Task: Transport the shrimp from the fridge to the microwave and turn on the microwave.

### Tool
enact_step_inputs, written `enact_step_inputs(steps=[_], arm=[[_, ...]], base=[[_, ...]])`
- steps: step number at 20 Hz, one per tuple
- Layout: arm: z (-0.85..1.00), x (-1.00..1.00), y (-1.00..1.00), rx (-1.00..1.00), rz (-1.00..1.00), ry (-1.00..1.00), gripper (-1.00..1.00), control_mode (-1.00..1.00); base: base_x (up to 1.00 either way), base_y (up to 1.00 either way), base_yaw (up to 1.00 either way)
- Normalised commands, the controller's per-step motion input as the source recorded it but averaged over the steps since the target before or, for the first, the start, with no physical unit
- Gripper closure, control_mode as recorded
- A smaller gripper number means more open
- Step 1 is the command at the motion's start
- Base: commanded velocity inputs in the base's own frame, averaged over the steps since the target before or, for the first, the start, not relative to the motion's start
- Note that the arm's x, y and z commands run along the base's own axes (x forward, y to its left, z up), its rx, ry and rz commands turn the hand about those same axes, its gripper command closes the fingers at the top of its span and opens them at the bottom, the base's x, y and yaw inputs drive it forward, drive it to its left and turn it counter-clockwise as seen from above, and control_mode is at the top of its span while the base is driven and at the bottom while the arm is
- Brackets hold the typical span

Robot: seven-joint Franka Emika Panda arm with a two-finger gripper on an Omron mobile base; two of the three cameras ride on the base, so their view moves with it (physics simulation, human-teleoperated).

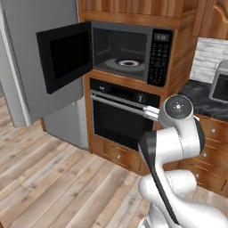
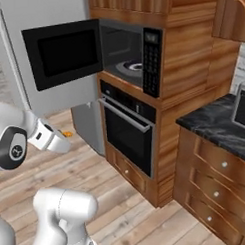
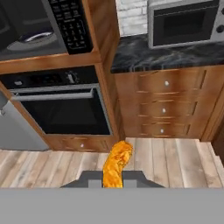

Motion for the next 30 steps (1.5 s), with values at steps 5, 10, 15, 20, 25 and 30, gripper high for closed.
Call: enact_step_inputs(steps=[5,10,15,20,25,30], arm=[[0.0,0.0,0.0,0.0,0.0,0.0,1.0,1.0],[0.0,0.0,0.0,0.0,0.0,0.0,1.0,1.0],[0.0,0.0,0.0,0.0,0.0,0.0,1.0,1.0],[0.0,0.0,0.0,0.0,0.0,0.0,1.0,1.0],[0.0,0.0,0.0,0.0,0.0,0.0,1.0,1.0],[0.0,0.0,0.0,0.0,0.0,0.0,1.0,1.0]], base=[[1.0,-0.02,0.08],[1.0,0.0,0.02],[0.95,0.0,0.01],[0.68,0.03,0.0],[0.52,0.1,0.0],[0.43,0.09,-0.02]])
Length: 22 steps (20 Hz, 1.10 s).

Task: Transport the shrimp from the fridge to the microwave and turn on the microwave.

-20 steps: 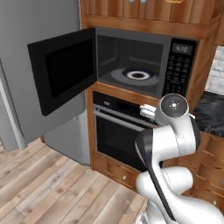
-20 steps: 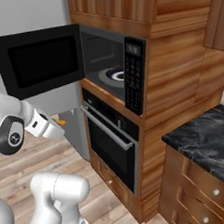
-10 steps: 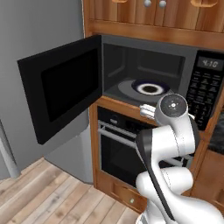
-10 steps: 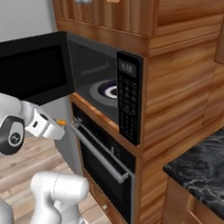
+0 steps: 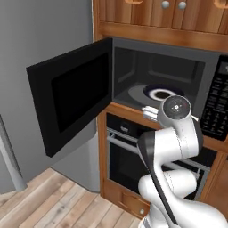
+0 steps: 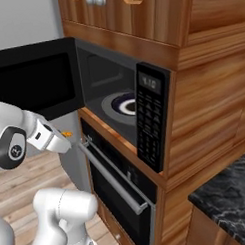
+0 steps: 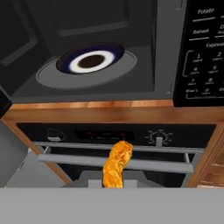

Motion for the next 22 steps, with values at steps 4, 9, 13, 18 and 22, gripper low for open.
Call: enact_step_inputs(steps=[4,9,13,18,22], arm=[[0.0,0.0,0.0,0.0,0.0,0.0,1.0,1.0],[0.0,0.0,0.0,0.0,0.0,0.0,1.0,1.0],[0.0,0.0,0.0,0.0,0.0,0.0,1.0,1.0],[0.0,0.2,0.0,0.0,0.0,-0.01,1.0,-1.0],[0.0,0.34,-0.04,0.0,0.0,-0.07,1.0,-1.0]], base=[[0.45,0.01,-0.01],[0.53,0.0,0.0],[0.39,0.0,0.0],[0.0,0.0,0.0],[0.0,0.0,0.0]])
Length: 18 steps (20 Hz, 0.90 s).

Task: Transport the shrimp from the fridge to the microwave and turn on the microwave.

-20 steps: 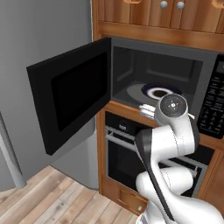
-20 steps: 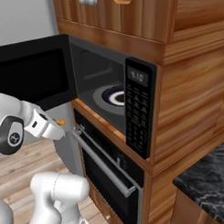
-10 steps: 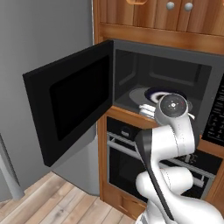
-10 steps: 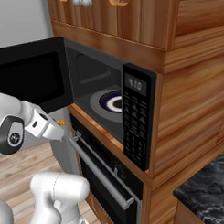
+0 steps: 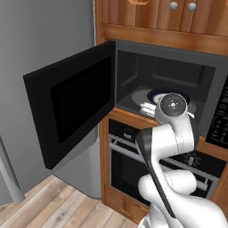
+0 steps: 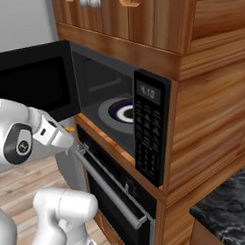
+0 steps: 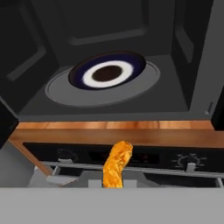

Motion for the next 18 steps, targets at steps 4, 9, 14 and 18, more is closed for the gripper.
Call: enact_step_inputs(steps=[4,9,14,18], arm=[[0.0,0.44,-0.1,0.0,0.0,-0.03,1.0,-1.0],[-0.01,0.34,-0.24,0.0,0.0,-0.01,1.0,-1.0],[0.0,0.37,-0.23,0.0,-0.05,0.0,1.0,-1.0],[0.0,0.46,-0.18,0.0,-0.07,0.0,1.0,-1.0]], base=[[0.0,0.0,0.0],[0.0,0.0,0.0],[0.0,0.0,0.0],[0.0,0.0,0.0]])
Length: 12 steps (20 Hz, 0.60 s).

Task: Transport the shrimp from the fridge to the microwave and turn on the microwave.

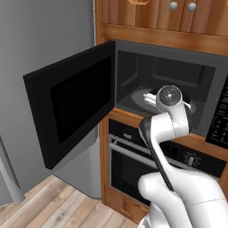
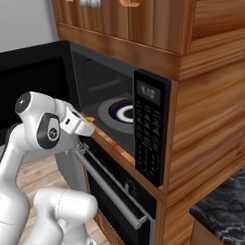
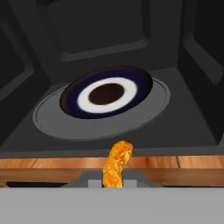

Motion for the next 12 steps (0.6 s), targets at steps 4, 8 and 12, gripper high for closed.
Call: enact_step_inputs(steps=[4,8,12], arm=[[0.0,0.58,-0.08,0.0,-0.07,0.0,1.0,-1.0],[0.0,0.58,-0.35,0.0,0.0,0.0,1.0,-1.0],[0.0,0.59,-0.41,0.0,0.0,0.01,1.0,-1.0]], base=[[0.0,0.0,0.0],[0.0,0.0,0.0],[0.0,0.0,0.0]])
